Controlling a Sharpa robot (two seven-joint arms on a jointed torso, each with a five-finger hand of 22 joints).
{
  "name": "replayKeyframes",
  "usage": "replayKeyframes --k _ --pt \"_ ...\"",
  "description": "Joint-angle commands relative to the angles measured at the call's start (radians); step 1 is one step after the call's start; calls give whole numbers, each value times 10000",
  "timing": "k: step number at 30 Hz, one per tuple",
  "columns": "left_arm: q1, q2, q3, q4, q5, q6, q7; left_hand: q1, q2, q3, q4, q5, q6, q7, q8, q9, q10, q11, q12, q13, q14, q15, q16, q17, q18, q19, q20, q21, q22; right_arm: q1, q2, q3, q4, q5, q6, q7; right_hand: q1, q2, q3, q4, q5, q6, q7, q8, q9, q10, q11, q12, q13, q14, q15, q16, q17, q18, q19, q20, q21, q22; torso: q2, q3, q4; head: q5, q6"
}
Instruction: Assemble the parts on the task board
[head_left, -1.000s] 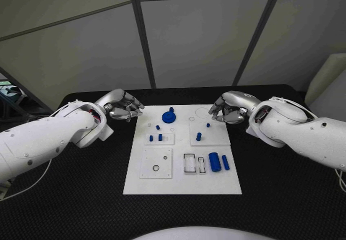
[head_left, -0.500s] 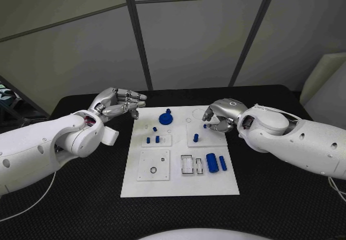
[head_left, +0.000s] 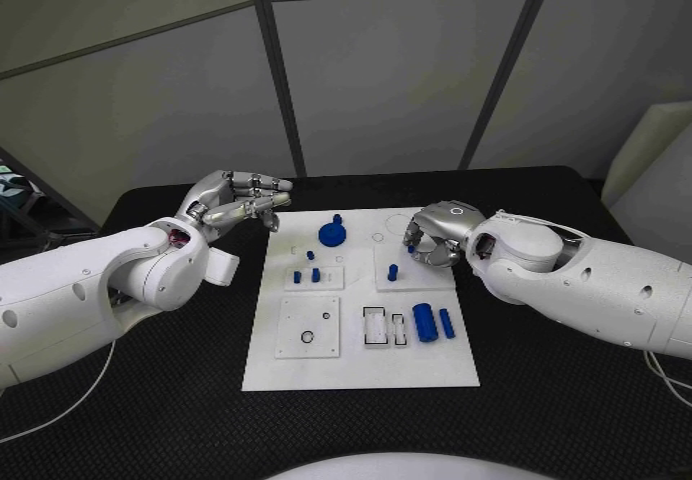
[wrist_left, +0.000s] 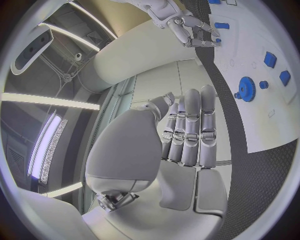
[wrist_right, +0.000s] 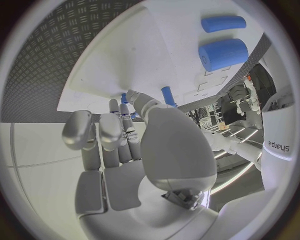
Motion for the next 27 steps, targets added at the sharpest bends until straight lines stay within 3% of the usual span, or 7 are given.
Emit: replayKeyframes --k 1,11,17,27 --pt "9 -8 8 1 316 123 266 7 93 -52 16 -33 30 49 64 -8 -67 14 53 16 -54 4 -47 -16 -171 -81 -6 -19 -8 13 38 -5 -27 -185 363 -106 54 5 80 6 -52 2 -11 -4 17 54 -38 50 16 431 63 138 111 -113 97 -2 123 149 -11 5 -12 18 -43" --pt "9 -9 8 -33 350 150 255 12 110 -116 0 -31 -32 81 54 -29 -146 43 82 27 -90 25 -67 -44 -178 -83 3 -75 -45 3 89 -13 -11 -189 355 -61 152 229 307 -61 -66 463 -129 172 113 568 -188 217 83 443 -61 633 501 -233 363 -48 703 882 -17 8 -16 56 -79" --pt "9 -9 9 -59 353 156 236 14 114 -125 -3 -31 -40 85 53 -32 -157 46 87 29 -97 28 -70 -48 -178 -84 5 -84 -50 1 90 -14 13 -190 230 -40 232 483 469 -118 -466 842 -245 327 213 959 -323 308 158 428 -165 800 589 -285 470 -130 948 1192 -13 7 -20 49 -88" --pt "10 2 9 -99 353 183 195 32 118 -149 -23 -29 -68 99 49 -42 -191 57 103 35 -115 35 -80 -62 -179 -86 9 -110 -67 -1 99 -13 15 -190 -71 -147 365 654 544 -297 -553 1150 -332 454 344 1308 -435 340 257 402 -257 896 585 -324 536 -224 1129 1423 -16 7 -10 50 -124"
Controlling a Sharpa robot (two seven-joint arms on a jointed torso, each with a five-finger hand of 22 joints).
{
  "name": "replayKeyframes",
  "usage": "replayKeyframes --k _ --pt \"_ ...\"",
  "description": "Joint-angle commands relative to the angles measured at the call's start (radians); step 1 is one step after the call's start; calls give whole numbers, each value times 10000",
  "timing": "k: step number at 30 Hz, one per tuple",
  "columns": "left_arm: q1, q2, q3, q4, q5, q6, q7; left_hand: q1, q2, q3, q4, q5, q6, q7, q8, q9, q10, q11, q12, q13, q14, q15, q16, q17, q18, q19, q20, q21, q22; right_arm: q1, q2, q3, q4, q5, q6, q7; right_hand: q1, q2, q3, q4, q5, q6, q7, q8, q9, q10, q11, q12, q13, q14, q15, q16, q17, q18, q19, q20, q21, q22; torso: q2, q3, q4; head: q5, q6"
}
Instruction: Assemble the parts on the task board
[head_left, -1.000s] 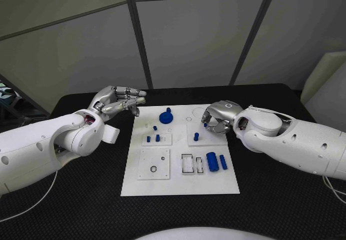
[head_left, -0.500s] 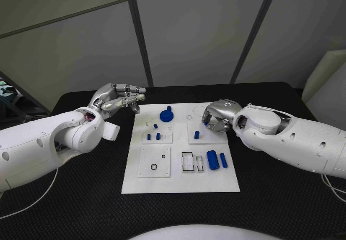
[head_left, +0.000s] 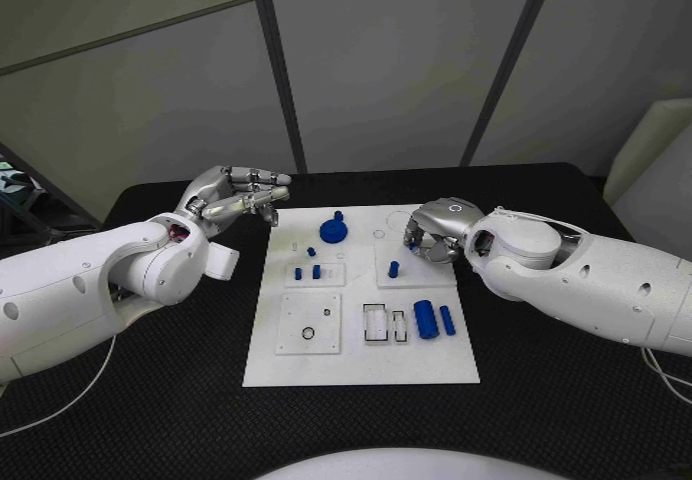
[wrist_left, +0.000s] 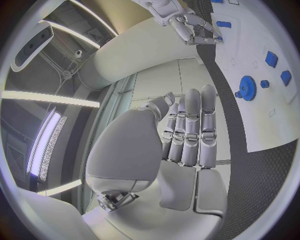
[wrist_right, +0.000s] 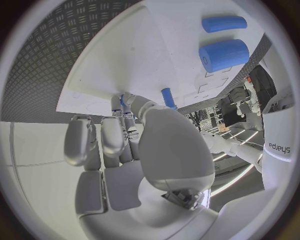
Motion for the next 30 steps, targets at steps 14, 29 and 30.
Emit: replayKeyframes --k 14,29,30 --pt "11 -2 7 -89 67 164 111 5 80 -86 -8 -28 -53 74 45 -21 -103 29 73 20 -85 4 -41 -23 -109 -84 11 -48 -26 -2 -252 -8 326 -54 -644 -102 78 79 35 -116 -13 35 24 2 125 72 10 -23 14 364 -71 96 30 -176 66 -35 85 65 -4 5 -10 12 -60" --pt "10 9 7 -226 67 200 46 11 86 -121 -21 -28 -99 96 36 -35 -162 51 85 23 -97 18 -46 -38 -111 -80 18 -75 -43 9 -1006 82 1634 43 -954 -184 61 53 24 -130 -3 25 36 -11 131 57 21 -55 14 365 -62 124 49 -181 71 -33 103 89 -18 -2 -4 20 -13" --pt "10 13 7 -236 67 205 40 11 86 -121 -21 -28 -99 96 36 -35 -162 51 85 23 -97 18 -46 -38 -111 -80 18 -75 -43 10 -1041 134 1788 65 -980 -183 61 53 24 -130 -3 25 36 -11 131 57 21 -55 14 365 -62 124 49 -181 71 -33 103 89 -18 -2 -7 38 -13"
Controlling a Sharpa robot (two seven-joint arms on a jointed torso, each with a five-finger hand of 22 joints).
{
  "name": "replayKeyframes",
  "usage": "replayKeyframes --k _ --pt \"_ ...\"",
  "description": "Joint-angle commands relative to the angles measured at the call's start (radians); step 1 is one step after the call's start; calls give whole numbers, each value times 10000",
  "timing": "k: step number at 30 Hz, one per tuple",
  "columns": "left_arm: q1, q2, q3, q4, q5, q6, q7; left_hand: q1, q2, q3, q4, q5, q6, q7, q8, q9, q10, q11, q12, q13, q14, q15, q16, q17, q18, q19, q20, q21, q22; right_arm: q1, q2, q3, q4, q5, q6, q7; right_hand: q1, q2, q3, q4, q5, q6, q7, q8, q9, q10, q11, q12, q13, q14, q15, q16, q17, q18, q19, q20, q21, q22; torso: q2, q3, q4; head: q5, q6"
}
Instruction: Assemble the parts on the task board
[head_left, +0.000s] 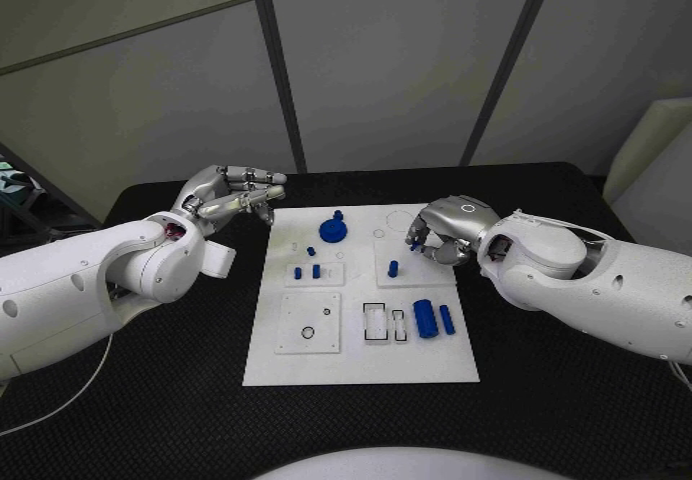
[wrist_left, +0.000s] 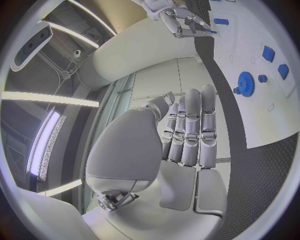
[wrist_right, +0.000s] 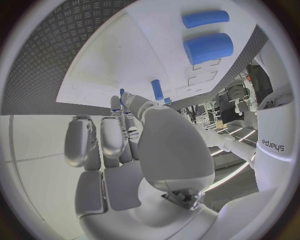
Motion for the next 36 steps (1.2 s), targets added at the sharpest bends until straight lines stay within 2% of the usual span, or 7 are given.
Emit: replayKeyframes --k 1,9,19,26,29,33,36 --pt "9 15 7 -25 46 142 47 11 91 -47 5 -27 -40 30 33 -12 -73 20 49 15 -67 -13 -48 -12 -110 -79 21 -44 -13 23 -87 126 479 68 -361 -65 -7 -10 -3 -46 27 36 46 -10 -4 58 19 -55 15 365 -63 67 10 -184 36 2 62 13 -1 -5 -11 60 16" --pt "10 146 7 -202 47 223 -4 7 93 -60 5 -27 -57 38 30 -17 -93 28 53 15 -71 -7 -49 -18 -111 -78 25 -53 -19 36 -90 407 1557 148 -402 -98 -12 -16 -6 -48 34 35 51 -13 -2 56 23 -62 16 368 -61 85 29 -191 53 2 84 45 -13 -38 43 272 63" --pt "18 363 9 -488 48 241 -25 7 95 -69 2 -26 -73 45 26 -21 -109 34 57 16 -74 -3 -50 -22 -111 -76 27 -61 -24 39 797 452 1696 499 -242 24 -19 -10 0 -53 61 29 68 -25 4 51 33 -86 18 363 -53 80 4 -193 55 5 98 61 9 -45 42 676 -38" --pt "26 617 12 -541 48 322 -8 2 98 -86 3 -26 -98 60 21 -28 -133 44 64 17 -77 4 -49 -27 -112 -73 32 -72 -31 -81 1419 124 1388 788 -125 261 -24 -3 9 -64 89 4 92 -49 7 35 51 -122 20 356 -42 77 -23 -194 50 11 107 69 15 -68 75 896 -156" --pt "41 689 14 -588 48 334 -1 2 98 -86 3 -26 -98 60 21 -28 -133 44 64 17 -77 4 -49 -27 -112 -73 32 -72 -31 -239 1591 58 1266 821 -55 304 -24 -1 10 -65 90 3 94 -50 8 34 52 -124 20 354 -40 70 -35 -194 49 12 106 68 3 -65 43 1014 -187" --pt "68 788 14 -686 48 346 -6 10 102 -95 -5 -25 -118 69 17 -33 -153 51 70 18 -79 9 -47 -32 -112 -70 35 -81 -36 -430 1830 -49 1015 845 22 343 -22 1 12 -68 94 2 96 -52 9 34 54 -127 20 352 -39 66 -42 -192 45 13 103 62 13 -34 62 1123 -227" --pt "78 825 14 -710 48 351 -13 16 102 -97 -10 -24 -124 71 16 -34 -158 53 73 19 -80 10 -47 -33 -112 -69 36 -83 -38 -486 1902 -125 923 850 32 361 -25 2 11 -68 98 1 99 -54 10 33 56 -131 21 352 -37 71 -39 -193 46 14 106 67 25 -46 81 1214 -275"
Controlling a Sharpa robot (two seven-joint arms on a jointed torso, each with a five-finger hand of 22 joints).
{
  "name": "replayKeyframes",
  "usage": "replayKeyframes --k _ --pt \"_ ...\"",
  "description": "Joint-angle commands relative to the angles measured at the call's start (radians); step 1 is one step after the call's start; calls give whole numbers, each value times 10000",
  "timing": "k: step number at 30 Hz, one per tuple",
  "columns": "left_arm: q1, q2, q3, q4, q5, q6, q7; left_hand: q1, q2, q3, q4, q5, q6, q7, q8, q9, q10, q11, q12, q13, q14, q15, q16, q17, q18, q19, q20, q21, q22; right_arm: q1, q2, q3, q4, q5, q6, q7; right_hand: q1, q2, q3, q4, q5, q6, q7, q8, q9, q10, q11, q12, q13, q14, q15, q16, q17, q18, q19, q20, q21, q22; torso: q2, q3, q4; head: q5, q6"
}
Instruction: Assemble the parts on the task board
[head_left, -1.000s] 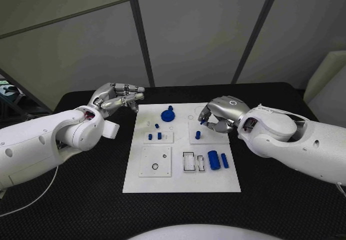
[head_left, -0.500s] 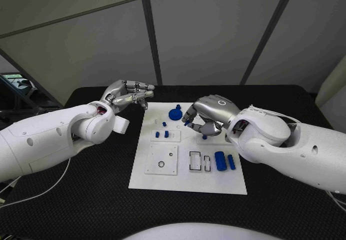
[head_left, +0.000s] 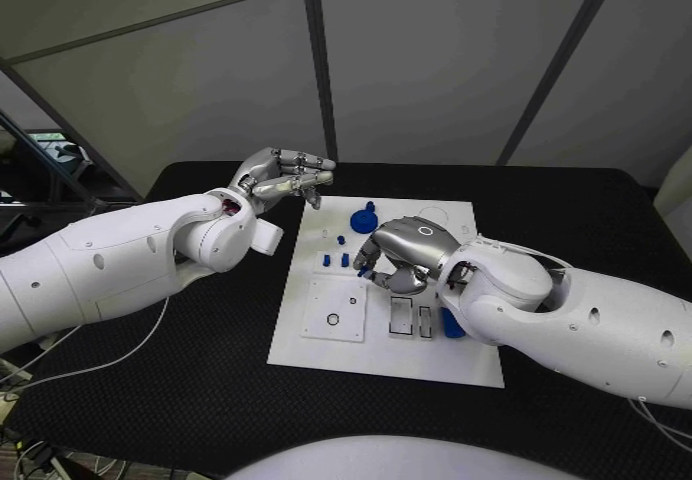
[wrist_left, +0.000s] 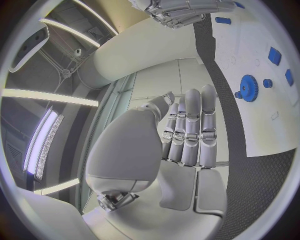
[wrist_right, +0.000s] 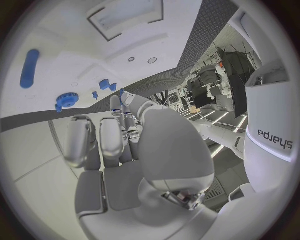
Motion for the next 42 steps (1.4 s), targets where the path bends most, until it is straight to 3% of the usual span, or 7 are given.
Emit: replayKeyframes --k 1,8,13,22,30,42 --pt "34 48 10 -33 40 147 38 16 102 -41 -12 -24 -53 0 16 -16 -59 15 34 14 -80 10 -48 -15 -109 -33 0 -44 -9 -39 76 -51 -104 129 128 178 -24 4 14 -71 51 -19 73 62 9 34 55 -50 17 352 -38 31 -13 -194 47 13 56 8 12 4 21 121 -73" --pt "45 200 10 -149 37 165 35 24 109 -47 -17 -22 -70 11 13 -20 -78 23 40 15 -81 14 -46 -19 -109 -30 3 -51 -12 -135 236 -165 -256 106 208 199 -37 -3 6 -70 52 -22 80 57 12 34 61 -59 19 350 -33 33 -18 -192 40 17 54 2 -1 4 -29 338 -176" --pt "47 231 10 -179 36 174 30 24 109 -47 -17 -22 -70 11 13 -20 -78 23 40 15 -81 14 -46 -19 -109 -30 3 -51 -12 -167 281 -200 -353 47 275 188 -37 -3 6 -70 52 -22 80 57 12 34 61 -59 19 350 -33 33 -18 -192 40 17 54 2 -14 22 -22 383 -242" --pt "48 260 10 -196 36 190 5 34 116 -51 -25 -20 -85 19 11 -24 -94 30 47 16 -84 17 -45 -23 -110 -27 5 -56 -16 -226 434 -233 -455 21 376 197 -37 -5 5 -74 54 -23 81 55 13 35 62 -61 20 350 -32 38 -13 -193 41 18 56 5 -5 12 -15 447 -333" --pt "48 273 10 -190 36 202 -8 34 116 -51 -25 -20 -85 19 11 -24 -94 30 47 16 -84 17 -45 -23 -110 -27 5 -56 -16 -241 573 -401 -576 -51 406 187 -37 -5 5 -74 54 -23 81 55 13 35 62 -61 20 350 -32 38 -13 -193 41 18 56 5 3 16 -29 503 -385" --pt "48 284 10 -193 36 223 -15 34 116 -51 -25 -20 -85 19 11 -24 -94 30 47 16 -84 17 -45 -23 -110 -27 5 -56 -16 -314 693 -438 -660 -229 478 160 -40 -2 3 -78 61 -21 83 53 17 40 64 -67 24 349 -29 41 -16 -192 37 21 57 5 -9 19 -25 535 -460"
